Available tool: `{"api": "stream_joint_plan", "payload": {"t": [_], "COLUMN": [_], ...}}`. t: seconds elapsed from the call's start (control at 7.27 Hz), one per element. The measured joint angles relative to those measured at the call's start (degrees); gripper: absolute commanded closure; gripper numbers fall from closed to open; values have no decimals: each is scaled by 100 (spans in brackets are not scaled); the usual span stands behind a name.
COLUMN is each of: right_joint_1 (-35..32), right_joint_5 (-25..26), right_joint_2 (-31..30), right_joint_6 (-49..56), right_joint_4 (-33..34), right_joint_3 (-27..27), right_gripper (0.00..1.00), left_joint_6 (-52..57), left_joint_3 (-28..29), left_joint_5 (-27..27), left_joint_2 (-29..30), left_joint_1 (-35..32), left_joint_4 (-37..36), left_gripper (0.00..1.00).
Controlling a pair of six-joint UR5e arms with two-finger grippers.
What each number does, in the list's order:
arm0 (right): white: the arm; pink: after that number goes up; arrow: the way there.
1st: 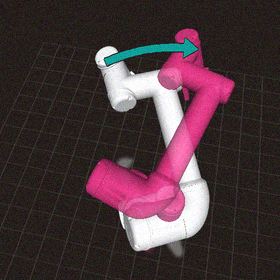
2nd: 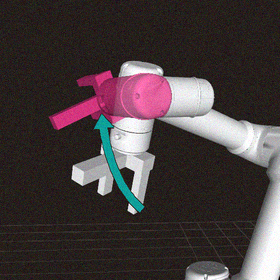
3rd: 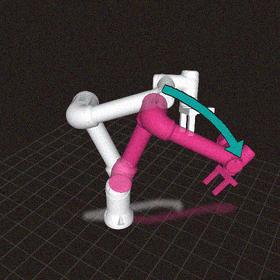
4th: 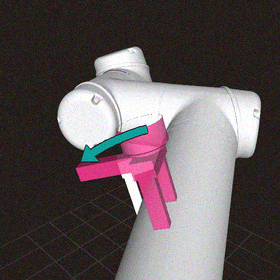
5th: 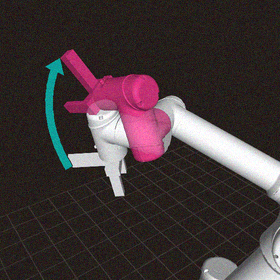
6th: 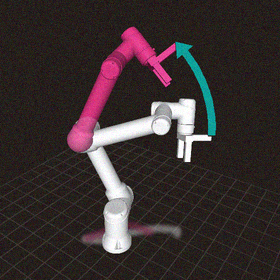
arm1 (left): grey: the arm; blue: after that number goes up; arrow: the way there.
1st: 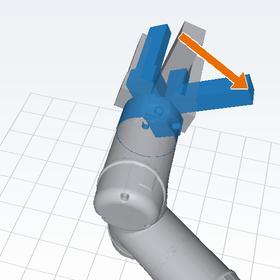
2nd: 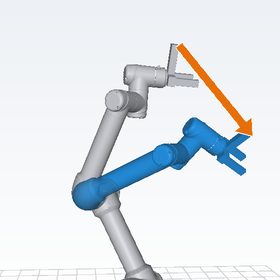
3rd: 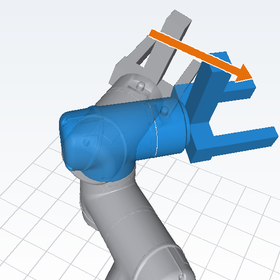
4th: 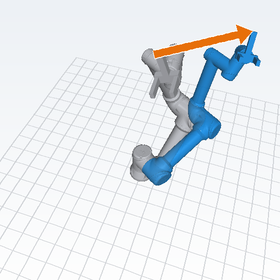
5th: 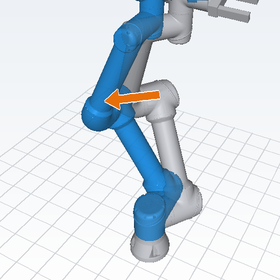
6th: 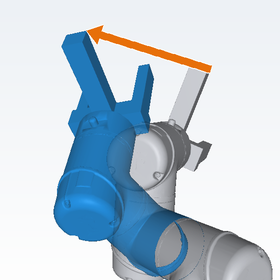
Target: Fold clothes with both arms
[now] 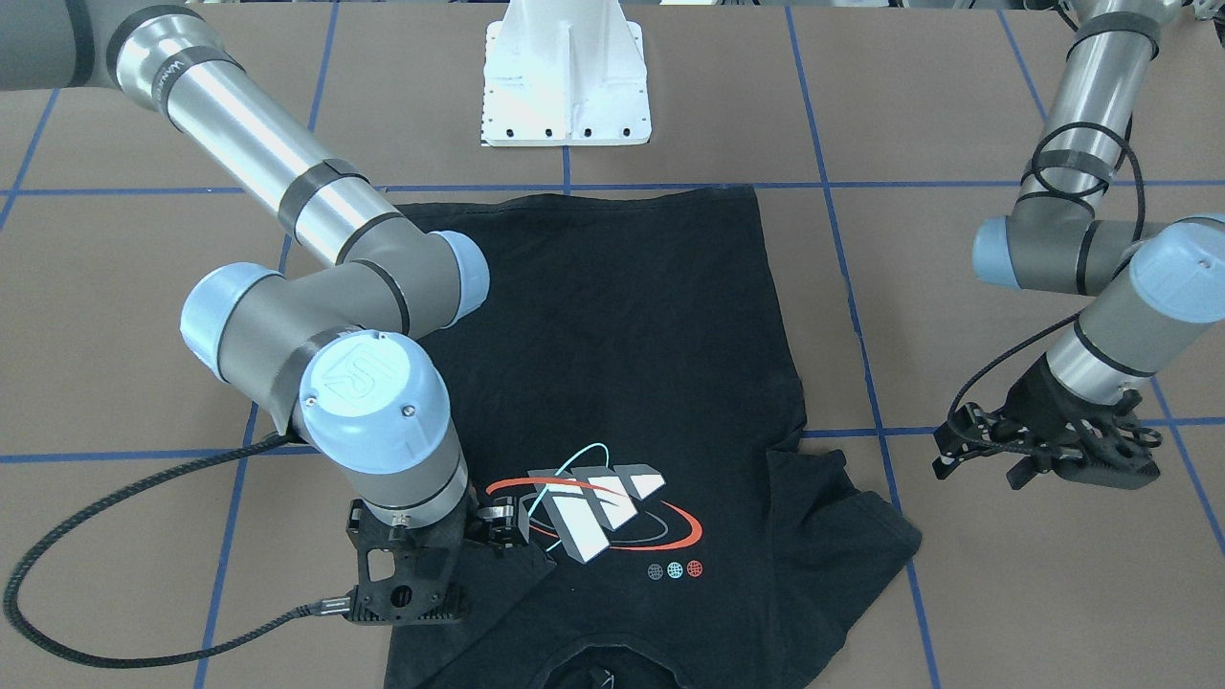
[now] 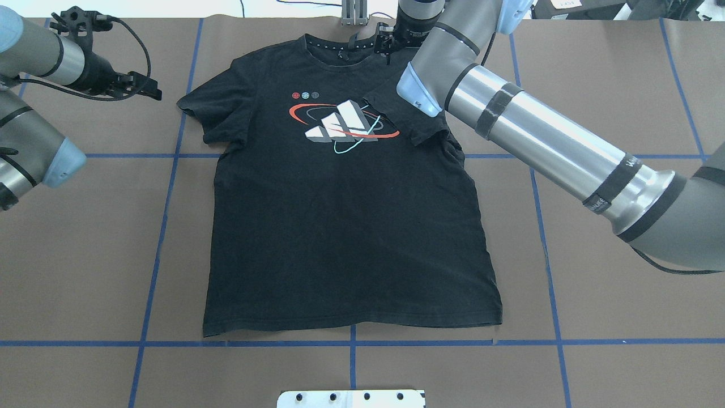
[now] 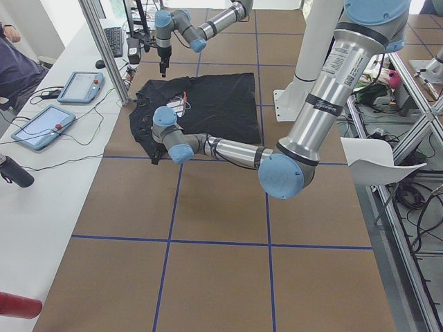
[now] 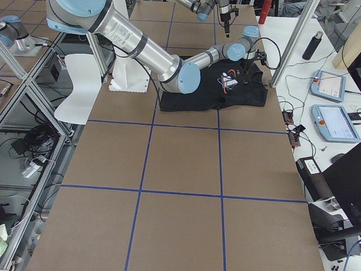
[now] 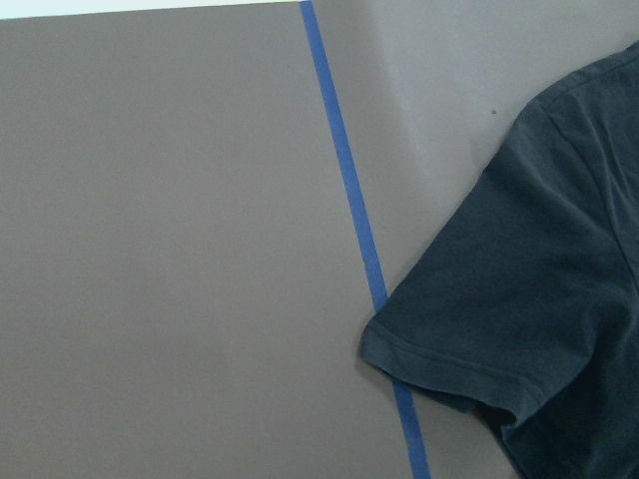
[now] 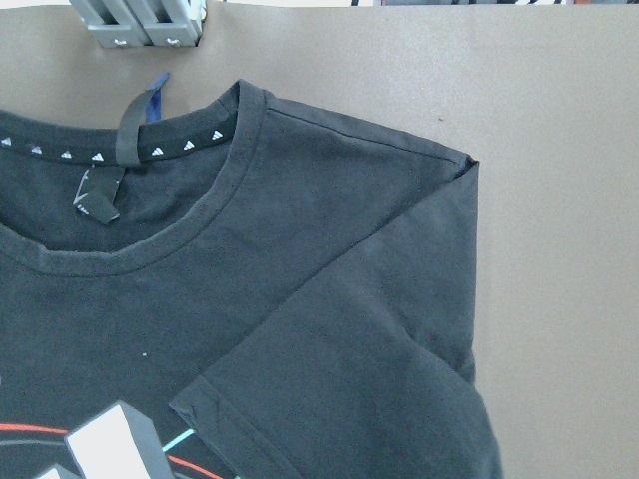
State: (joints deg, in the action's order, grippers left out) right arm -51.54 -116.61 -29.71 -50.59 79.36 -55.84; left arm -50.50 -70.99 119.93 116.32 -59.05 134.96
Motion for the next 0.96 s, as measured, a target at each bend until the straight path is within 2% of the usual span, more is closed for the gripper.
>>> {"api": "stream_joint_plan", "payload": {"t": [0.28, 0.41, 0.55, 0.69, 0.96], "right_joint_1": [-361, -589, -779, -898, -963], "right_joint_5": [-346, -519, -635, -702, -738], "right_joint_2": [-1098, -1603, -2003, -2235, -2371], "right_joint_6": [838, 1295, 1686, 1925, 2060], "right_joint_4": [92, 92, 86, 82, 75], "right_joint_3": [-1101, -1488, -1752, -1887, -1957], "right_gripper": [0, 0, 0, 0, 0], "left_joint_6": [-703, -873, -1028, -1230, -1416], "left_joint_3": [467, 790, 1014, 1141, 1301], "left_joint_5": [-475, -595, -652, -685, -826], "left_joint_2": [287, 394, 479, 561, 669], "left_joint_1": [283, 330, 346, 357, 385], "left_joint_4": [266, 547, 730, 809, 868], "left_gripper": [9, 17, 23, 33, 37]}}
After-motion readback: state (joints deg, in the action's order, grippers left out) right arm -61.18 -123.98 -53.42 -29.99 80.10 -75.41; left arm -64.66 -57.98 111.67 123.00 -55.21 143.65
